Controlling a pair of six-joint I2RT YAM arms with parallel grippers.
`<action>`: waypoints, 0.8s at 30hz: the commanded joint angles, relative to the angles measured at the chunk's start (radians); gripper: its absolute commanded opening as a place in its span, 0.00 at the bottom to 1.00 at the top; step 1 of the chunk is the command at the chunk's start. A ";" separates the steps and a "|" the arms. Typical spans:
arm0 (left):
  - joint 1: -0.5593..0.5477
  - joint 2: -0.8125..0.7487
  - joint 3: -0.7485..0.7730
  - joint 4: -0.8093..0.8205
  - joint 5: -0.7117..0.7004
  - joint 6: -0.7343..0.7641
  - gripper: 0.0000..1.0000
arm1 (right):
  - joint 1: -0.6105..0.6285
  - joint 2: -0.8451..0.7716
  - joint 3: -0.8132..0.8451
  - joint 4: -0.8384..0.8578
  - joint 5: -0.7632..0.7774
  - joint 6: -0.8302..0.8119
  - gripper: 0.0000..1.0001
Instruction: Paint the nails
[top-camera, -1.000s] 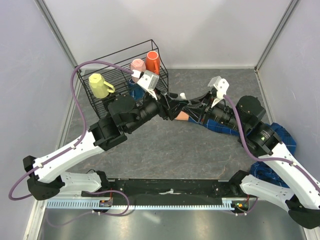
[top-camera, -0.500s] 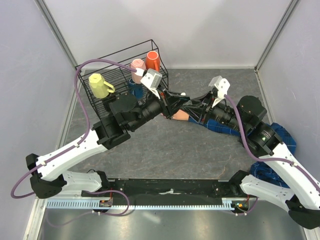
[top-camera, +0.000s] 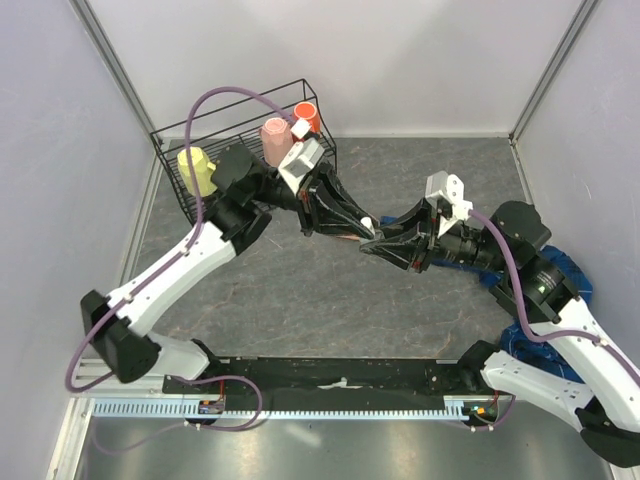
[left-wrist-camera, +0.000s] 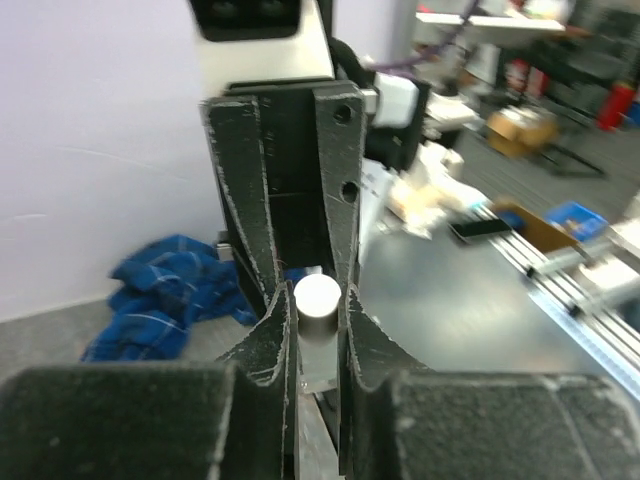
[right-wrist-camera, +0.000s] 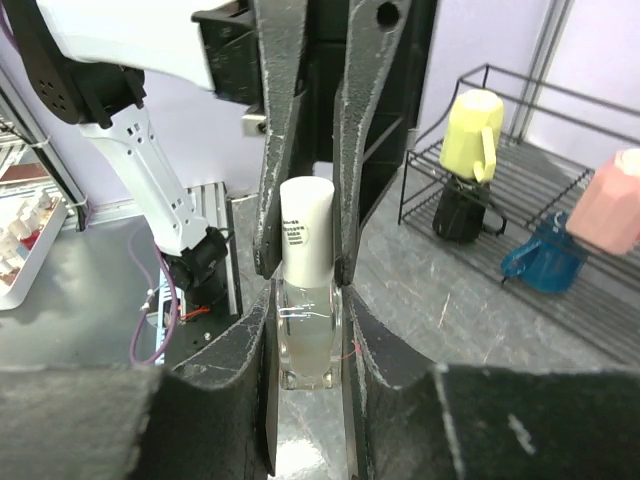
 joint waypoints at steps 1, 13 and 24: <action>0.072 0.112 0.045 0.061 0.360 -0.175 0.02 | -0.005 -0.015 0.021 0.165 -0.083 0.036 0.00; 0.132 -0.069 0.051 -0.385 -0.205 0.080 1.00 | -0.005 0.003 0.034 0.087 0.067 -0.024 0.00; 0.050 -0.295 -0.112 -0.409 -0.802 -0.190 0.79 | -0.005 0.051 0.052 0.058 0.299 -0.021 0.00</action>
